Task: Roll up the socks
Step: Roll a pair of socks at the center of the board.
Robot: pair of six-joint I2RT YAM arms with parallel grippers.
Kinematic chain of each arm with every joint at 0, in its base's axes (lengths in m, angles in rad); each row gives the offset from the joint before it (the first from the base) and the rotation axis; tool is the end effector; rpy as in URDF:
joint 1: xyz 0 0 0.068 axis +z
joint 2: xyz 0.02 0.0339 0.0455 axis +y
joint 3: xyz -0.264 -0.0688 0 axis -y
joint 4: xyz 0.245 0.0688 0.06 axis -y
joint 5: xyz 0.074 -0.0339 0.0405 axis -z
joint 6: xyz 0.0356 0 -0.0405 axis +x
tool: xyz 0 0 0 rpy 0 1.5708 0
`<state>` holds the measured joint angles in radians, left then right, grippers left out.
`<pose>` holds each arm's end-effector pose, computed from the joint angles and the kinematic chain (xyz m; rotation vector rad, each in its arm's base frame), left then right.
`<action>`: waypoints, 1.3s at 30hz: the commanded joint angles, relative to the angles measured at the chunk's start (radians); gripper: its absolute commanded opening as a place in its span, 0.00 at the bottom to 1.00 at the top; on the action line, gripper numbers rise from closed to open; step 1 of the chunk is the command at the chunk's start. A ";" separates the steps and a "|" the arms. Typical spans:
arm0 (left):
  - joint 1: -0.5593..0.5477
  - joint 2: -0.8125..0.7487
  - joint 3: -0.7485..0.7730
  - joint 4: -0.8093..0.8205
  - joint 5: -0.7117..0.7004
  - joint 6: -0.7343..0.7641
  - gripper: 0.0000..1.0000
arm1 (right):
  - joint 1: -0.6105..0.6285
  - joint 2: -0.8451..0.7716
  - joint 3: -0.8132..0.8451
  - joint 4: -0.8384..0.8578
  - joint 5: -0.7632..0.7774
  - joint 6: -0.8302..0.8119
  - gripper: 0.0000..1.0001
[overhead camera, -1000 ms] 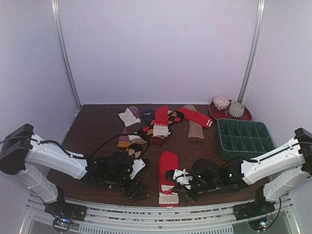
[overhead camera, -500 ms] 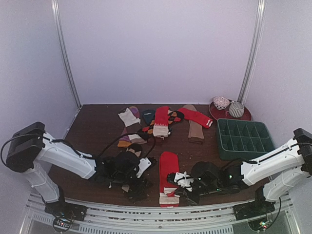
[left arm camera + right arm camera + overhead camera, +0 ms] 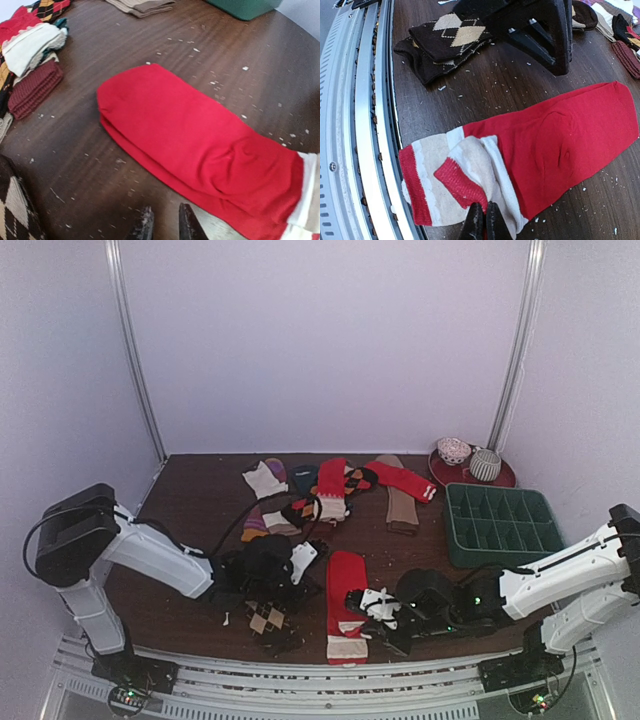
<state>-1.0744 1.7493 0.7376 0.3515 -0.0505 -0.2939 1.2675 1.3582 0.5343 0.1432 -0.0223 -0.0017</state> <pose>0.1608 -0.2930 0.1302 0.8561 2.1566 -0.6725 0.0769 0.2483 0.1636 -1.4020 1.8833 0.6835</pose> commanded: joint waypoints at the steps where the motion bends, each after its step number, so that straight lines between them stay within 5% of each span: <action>1: 0.044 0.052 0.040 0.086 -0.013 0.039 0.19 | 0.006 -0.011 0.020 -0.001 0.037 -0.012 0.00; 27: 0.078 0.186 0.138 0.097 0.003 0.049 0.16 | 0.005 0.012 0.056 0.002 -0.001 -0.014 0.00; 39: 0.083 0.162 0.108 0.105 -0.005 0.039 0.25 | 0.034 0.071 0.035 0.036 -0.097 0.035 0.02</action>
<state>-0.9981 1.9415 0.8677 0.4187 -0.0460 -0.2455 1.2800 1.3815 0.5758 0.1650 -0.0799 0.0113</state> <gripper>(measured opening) 0.250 0.028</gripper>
